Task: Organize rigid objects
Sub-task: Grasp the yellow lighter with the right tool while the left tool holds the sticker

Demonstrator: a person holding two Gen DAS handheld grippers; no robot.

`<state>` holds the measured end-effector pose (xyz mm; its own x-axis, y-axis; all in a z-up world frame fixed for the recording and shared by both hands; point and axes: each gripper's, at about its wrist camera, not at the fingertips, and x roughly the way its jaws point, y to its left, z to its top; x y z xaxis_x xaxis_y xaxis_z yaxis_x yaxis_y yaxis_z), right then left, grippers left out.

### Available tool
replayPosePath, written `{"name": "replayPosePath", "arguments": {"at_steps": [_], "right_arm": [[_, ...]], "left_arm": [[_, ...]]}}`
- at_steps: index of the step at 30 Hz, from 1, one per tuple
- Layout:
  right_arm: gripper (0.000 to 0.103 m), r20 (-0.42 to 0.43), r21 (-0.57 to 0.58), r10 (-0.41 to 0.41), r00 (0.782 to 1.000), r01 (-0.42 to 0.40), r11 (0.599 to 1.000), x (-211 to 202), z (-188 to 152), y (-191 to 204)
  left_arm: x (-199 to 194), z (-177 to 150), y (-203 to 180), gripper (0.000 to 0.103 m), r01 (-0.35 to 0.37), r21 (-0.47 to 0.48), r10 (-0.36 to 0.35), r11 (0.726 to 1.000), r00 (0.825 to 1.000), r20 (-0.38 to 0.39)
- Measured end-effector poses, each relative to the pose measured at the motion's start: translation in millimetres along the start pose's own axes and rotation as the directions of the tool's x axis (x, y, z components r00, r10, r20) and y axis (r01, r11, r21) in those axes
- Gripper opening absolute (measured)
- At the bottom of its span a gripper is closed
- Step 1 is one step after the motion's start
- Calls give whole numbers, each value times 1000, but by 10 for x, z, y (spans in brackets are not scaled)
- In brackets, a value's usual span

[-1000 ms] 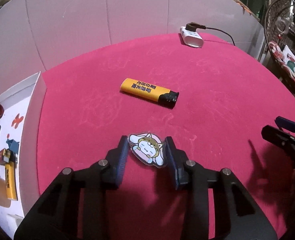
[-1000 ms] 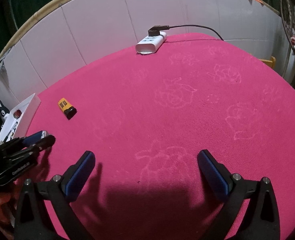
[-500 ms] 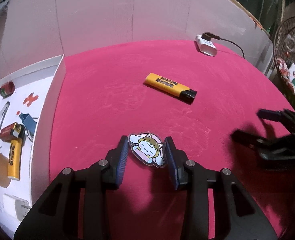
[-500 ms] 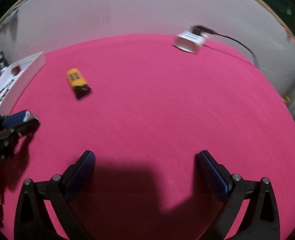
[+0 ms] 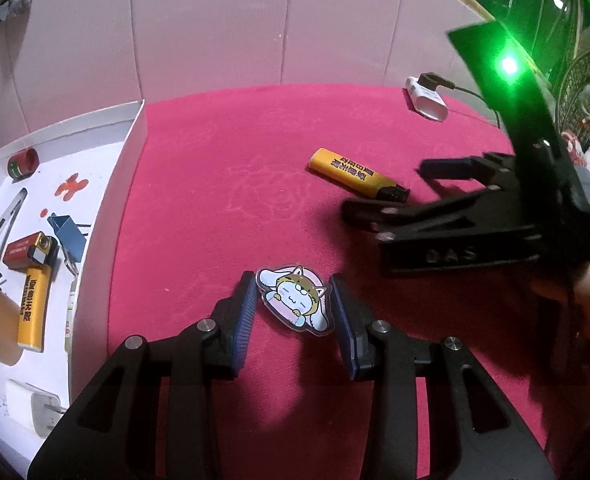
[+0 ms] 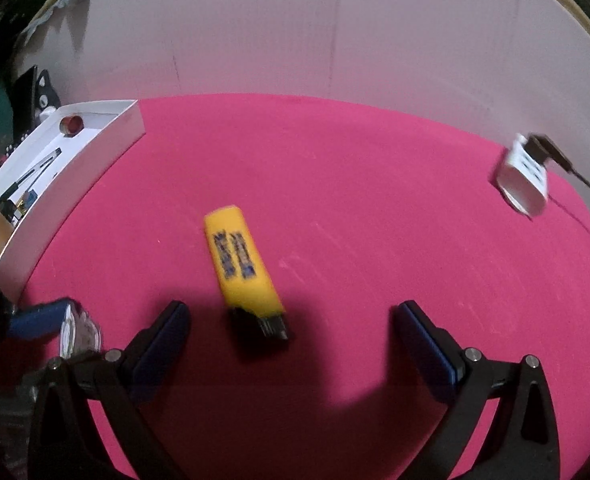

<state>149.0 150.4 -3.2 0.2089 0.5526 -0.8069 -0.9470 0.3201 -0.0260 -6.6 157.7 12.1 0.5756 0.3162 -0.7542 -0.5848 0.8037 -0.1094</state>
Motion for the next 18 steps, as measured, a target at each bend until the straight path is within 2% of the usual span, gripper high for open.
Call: {"name": "replayPosePath", "arguments": {"at_steps": [2,5,10,12,13,15,17,18], "right_arm": [[102,-4,-22,11,1000,-11,1000,37,46,57],[96,7,-53,30,1000,-29,998,79,109,116],[78,20,-79,55,998,-53,995,12,78,279],[59,26,-100,69,997,-66,993,-38,44,330],[54,28,-106,70,997,-67,992,-86,37,280],[38,26,-121,76,997,-73,990,-144,-16,345],[25,29,-124,88,996,-83,989,-183,-56,370],[23,32,-122,91,995,-86,989,-199,-81,379]], "left_arm": [[-3,-3,-10,36,-3,2,3,1000,1000,-1],[14,1,-28,36,-6,5,6,1000,1000,-2],[22,1,-33,36,-10,9,10,1000,1000,-3],[24,0,-38,36,-12,9,12,1000,1000,-3],[24,0,-43,36,-13,9,13,1000,1000,-3],[28,2,-40,36,-15,9,15,1000,1000,-2],[27,-2,-31,36,-21,3,21,1000,1000,0],[23,-5,-25,36,-22,-2,22,1000,1000,1]]}}
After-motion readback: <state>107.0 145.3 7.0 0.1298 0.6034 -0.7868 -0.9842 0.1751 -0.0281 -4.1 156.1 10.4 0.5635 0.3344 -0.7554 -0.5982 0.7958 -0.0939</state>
